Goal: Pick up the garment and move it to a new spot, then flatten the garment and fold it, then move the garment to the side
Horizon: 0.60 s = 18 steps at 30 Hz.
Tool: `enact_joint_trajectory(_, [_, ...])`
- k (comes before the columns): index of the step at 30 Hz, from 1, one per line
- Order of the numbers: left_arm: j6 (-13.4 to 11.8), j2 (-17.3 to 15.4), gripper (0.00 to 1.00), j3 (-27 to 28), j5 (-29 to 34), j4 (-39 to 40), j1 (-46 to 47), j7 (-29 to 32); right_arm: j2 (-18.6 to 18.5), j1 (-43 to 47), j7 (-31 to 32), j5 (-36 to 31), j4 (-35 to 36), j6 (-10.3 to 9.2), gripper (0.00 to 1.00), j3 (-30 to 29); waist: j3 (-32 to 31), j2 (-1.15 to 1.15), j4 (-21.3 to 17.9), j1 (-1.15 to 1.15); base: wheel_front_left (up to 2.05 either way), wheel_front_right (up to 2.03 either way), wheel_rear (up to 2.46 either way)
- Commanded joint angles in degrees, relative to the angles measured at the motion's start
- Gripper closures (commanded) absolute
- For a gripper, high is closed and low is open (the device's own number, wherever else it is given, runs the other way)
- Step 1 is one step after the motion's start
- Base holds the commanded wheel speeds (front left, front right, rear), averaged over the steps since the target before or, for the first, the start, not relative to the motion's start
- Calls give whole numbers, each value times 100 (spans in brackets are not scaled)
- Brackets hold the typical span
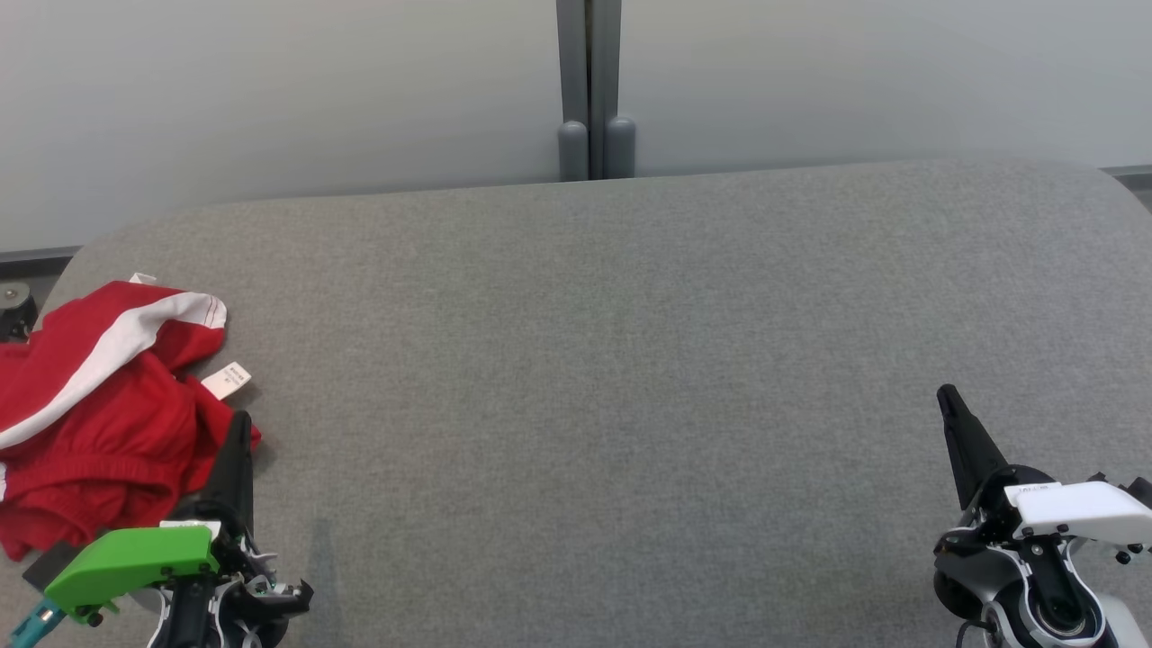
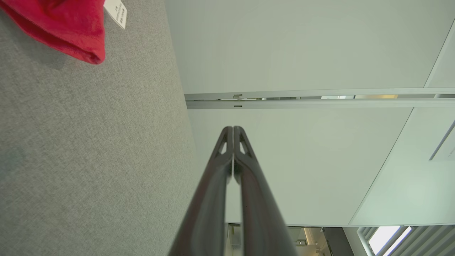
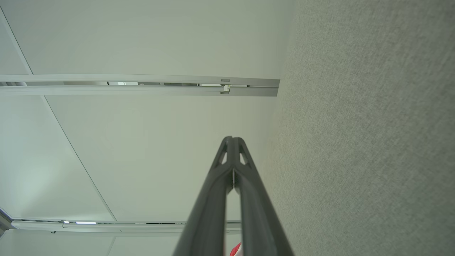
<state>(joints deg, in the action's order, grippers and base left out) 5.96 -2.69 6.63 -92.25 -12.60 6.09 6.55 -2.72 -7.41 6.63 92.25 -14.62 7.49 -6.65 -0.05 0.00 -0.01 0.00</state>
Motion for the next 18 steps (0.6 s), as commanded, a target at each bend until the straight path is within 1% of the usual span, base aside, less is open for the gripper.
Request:
enact_joint_trajectory(1, [-15, -36, 100, 10, -20, 19, 62, 20, -31, 80, 20, 10, 11, 0, 100, -12, 0, 0, 0, 0, 0, 0, 0])
enact_joint_trajectory(4, [-15, -36, 100, 10, -20, 19, 62, 20, -31, 80, 20, 10, 11, 0, 100, -12, 0, 0, 0, 0, 0, 0, 0])
enact_joint_trajectory(5, [1, 4, 0, -2, 1, -18, -7, -3, 4, 1, -2, -2, -19, 1, 0, 1, 0, 0, 0, 0, 0, 0, 0])
enact_joint_trajectory(8, [2, 33, 0, -13, 3, -164, -105, -14, 43, 70, -9, -7, -148, -1, 0, 11, 2, 0, 0, 0, 0, 0, 0])
enact_joint_trajectory(13, [11, 9, 0, -82, 191, -228, -100, -151, 1, 100, -146, -166, -108, -1, 0, 71, 8, 0, 1, 0, 0, 0, 0])
enact_joint_trajectory(18, [22, -25, 0, -96, 796, -247, -93, -294, -55, 104, -292, -655, -64, -1, 0, 88, 17, 0, 1, 0, 0, 0, 0])
